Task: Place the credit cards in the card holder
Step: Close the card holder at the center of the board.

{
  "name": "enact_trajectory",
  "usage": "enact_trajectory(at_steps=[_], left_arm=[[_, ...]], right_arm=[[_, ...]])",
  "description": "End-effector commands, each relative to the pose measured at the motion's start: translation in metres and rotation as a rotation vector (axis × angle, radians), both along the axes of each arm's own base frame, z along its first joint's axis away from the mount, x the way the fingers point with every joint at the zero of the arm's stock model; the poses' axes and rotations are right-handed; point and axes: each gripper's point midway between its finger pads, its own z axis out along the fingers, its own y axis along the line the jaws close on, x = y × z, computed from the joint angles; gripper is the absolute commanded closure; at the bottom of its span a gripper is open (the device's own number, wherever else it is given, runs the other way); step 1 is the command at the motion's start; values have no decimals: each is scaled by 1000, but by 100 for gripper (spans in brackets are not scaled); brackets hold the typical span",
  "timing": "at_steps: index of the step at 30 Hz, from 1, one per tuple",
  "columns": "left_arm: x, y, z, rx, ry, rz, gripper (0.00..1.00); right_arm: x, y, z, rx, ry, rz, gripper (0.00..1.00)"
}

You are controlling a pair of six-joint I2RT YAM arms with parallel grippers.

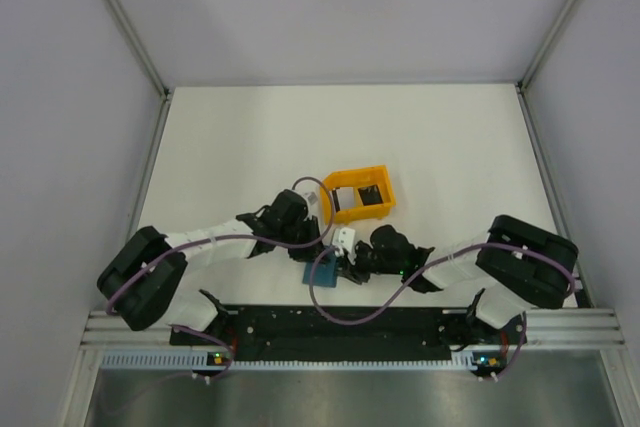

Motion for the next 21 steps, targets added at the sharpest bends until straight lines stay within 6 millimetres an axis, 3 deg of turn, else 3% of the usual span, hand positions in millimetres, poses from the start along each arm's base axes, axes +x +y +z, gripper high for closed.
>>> enact_trajectory(at_steps=[1, 3, 8, 12, 18, 21], left_arm=[[-4, 4, -7, 20, -3, 1, 82], [-3, 4, -5, 19, -14, 5, 82], [4, 6, 4, 23, -55, 23, 83], [14, 17, 11, 67, -105, 88, 83], [26, 35, 32, 78, -199, 211, 81], [28, 40, 33, 85, -209, 247, 80]], right_arm=[[-1, 6, -17, -73, 31, 19, 66], [-1, 6, -23, -87, 44, 17, 71], [4, 0, -30, -125, 45, -22, 98], [8, -2, -20, -108, 28, -49, 100], [3, 6, 25, 68, 3, -45, 100], [1, 8, 41, 117, -6, -39, 100]])
